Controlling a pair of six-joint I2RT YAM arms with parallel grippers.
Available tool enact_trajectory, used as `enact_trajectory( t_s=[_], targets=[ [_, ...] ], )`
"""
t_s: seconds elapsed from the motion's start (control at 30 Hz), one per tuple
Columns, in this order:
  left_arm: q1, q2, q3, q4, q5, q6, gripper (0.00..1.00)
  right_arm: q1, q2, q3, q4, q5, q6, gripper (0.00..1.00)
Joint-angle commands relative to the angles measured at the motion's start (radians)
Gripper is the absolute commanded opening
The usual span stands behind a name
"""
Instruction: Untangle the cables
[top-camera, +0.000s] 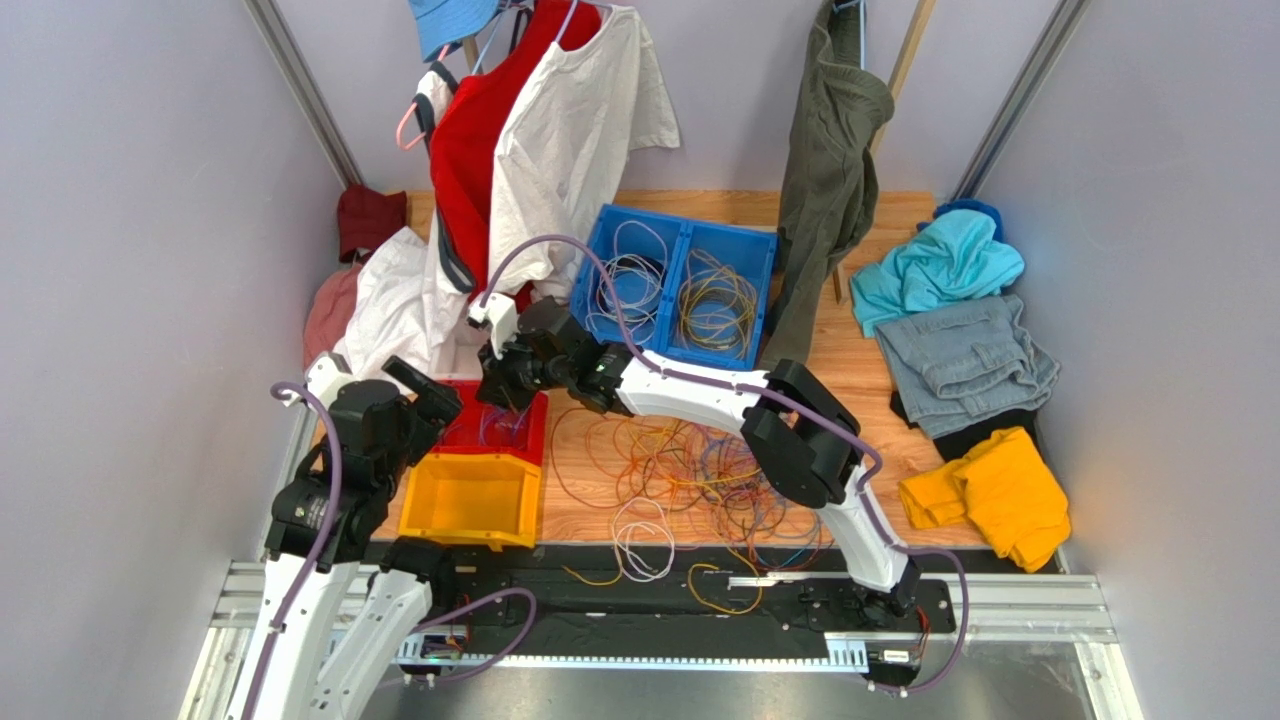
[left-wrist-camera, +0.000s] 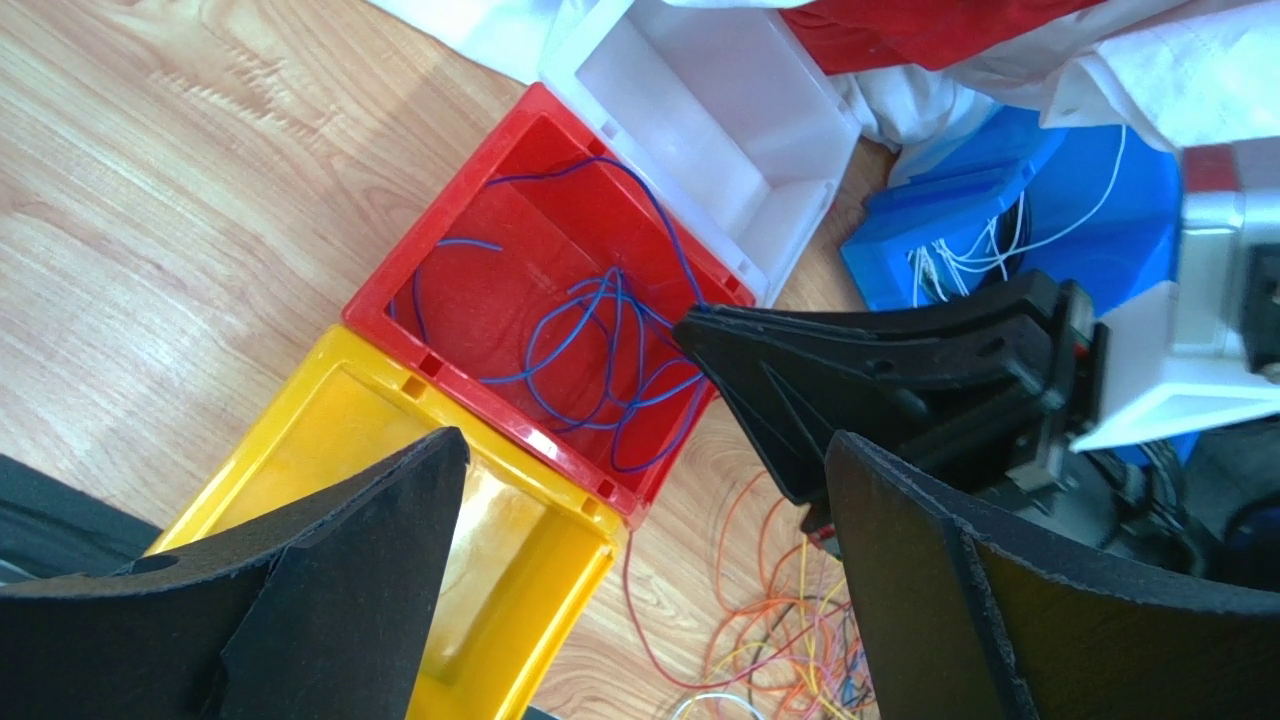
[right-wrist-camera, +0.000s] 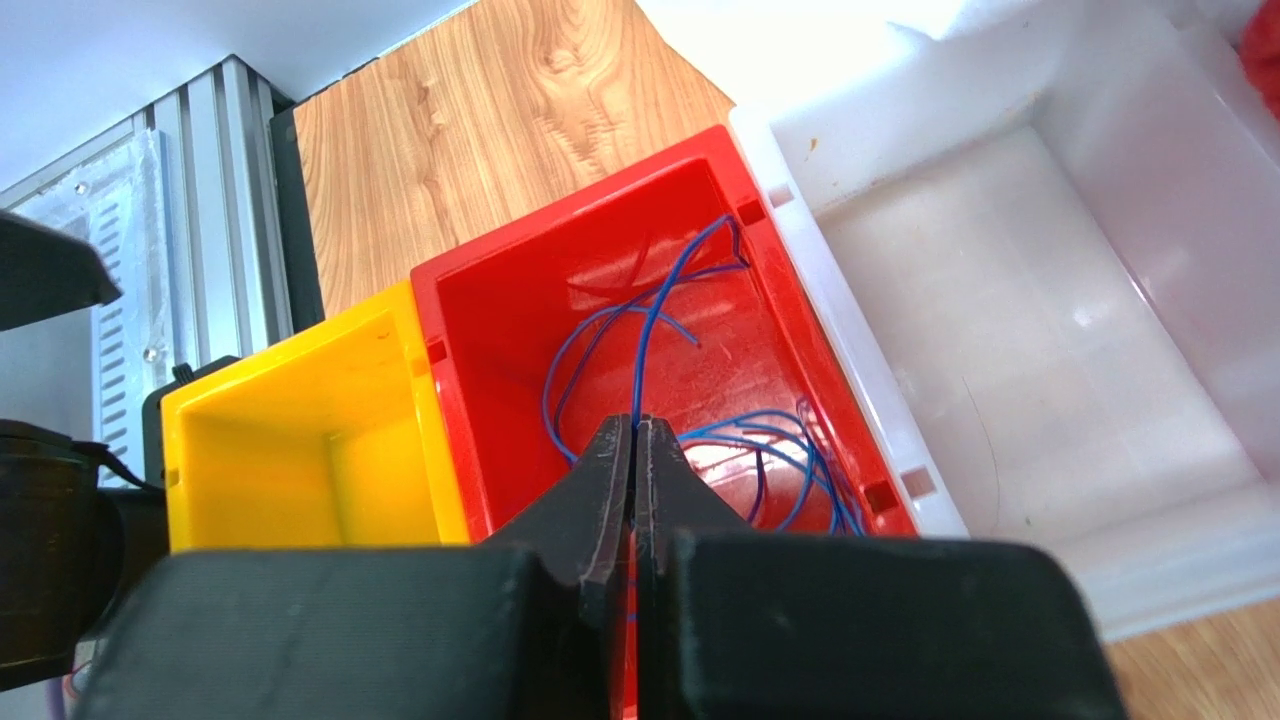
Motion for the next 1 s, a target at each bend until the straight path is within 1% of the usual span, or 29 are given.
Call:
enact_trajectory(
  t_s=[0.0, 0.1, 0.13, 0.2, 0.23, 0.3, 0.33, 0.4, 0.47, 0.5, 0.57, 0.6, 0.67, 0.77, 0.8, 0.83, 0.9, 0.93, 0.97],
  targets=[
    [0.006, -0.017, 0.018, -0.001, 0.007, -0.014, 0.98, 0.000, 0.049, 0.062, 0.063, -0.022, -0.025, 0.00],
    [0.006, -0.023, 0.012, -0.002, -0.002, -0.008, 0.98, -0.001, 0.065, 0.056, 0.060, -0.028, -0.017, 0.00],
    [0.006, -0.024, 0.010, -0.001, -0.002, -0.008, 0.98, -0.001, 0.066, 0.050, 0.060, -0.025, -0.012, 0.05],
    [0.006, -0.024, 0.007, 0.002, 0.000, -0.007, 0.98, 0.001, 0.062, 0.018, 0.066, -0.023, -0.002, 0.23],
    [0.006, -0.024, 0.006, 0.007, 0.004, -0.005, 0.98, 0.001, 0.054, 0.002, 0.078, -0.020, 0.001, 0.42],
    [0.006, -0.023, 0.003, 0.015, 0.009, -0.005, 0.98, 0.003, 0.012, -0.068, 0.107, 0.007, 0.012, 0.53],
    [0.006, -0.020, 0.003, 0.015, 0.012, -0.005, 0.98, 0.003, -0.008, -0.096, 0.140, 0.016, 0.015, 0.62],
    [0.006, -0.018, 0.004, 0.021, 0.013, -0.004, 0.98, 0.003, -0.074, -0.145, 0.154, 0.050, 0.015, 0.67],
    [0.006, -0.014, 0.009, 0.025, 0.015, 0.000, 0.98, 0.001, -0.125, -0.174, 0.157, 0.079, 0.015, 0.70],
    [0.006, -0.014, 0.009, 0.032, 0.013, 0.003, 0.98, 0.000, -0.178, -0.188, 0.152, 0.102, 0.014, 0.72],
    [0.006, -0.012, 0.010, 0.041, 0.013, 0.009, 0.98, -0.001, -0.231, -0.212, 0.117, 0.128, 0.003, 0.73],
    [0.006, -0.011, 0.010, 0.044, 0.012, 0.010, 0.98, -0.001, -0.284, -0.225, 0.106, 0.148, 0.000, 0.76],
    [0.006, -0.007, 0.004, 0.061, 0.019, 0.019, 0.98, -0.001, -0.338, -0.263, 0.068, 0.176, -0.011, 0.79],
    [0.006, 0.006, -0.011, 0.097, 0.045, 0.045, 0.98, -0.001, -0.464, -0.317, -0.006, 0.245, -0.032, 0.81],
    [0.006, 0.008, -0.019, 0.108, 0.055, 0.053, 0.98, -0.001, -0.492, -0.337, -0.020, 0.300, -0.032, 0.81],
    [0.006, 0.012, -0.026, 0.125, 0.087, 0.068, 0.98, -0.001, -0.521, -0.358, -0.061, 0.317, -0.034, 0.81],
    [0.006, 0.019, -0.065, 0.197, 0.136, 0.082, 0.98, -0.001, -0.625, -0.444, -0.087, 0.419, -0.020, 0.81],
    [0.006, 0.025, -0.100, 0.234, 0.215, 0.102, 0.98, 0.001, -0.663, -0.474, -0.107, 0.447, -0.008, 0.81],
    [0.006, 0.031, -0.120, 0.315, 0.258, 0.108, 0.98, 0.000, -0.744, -0.551, -0.116, 0.472, 0.020, 0.81]
  ],
)
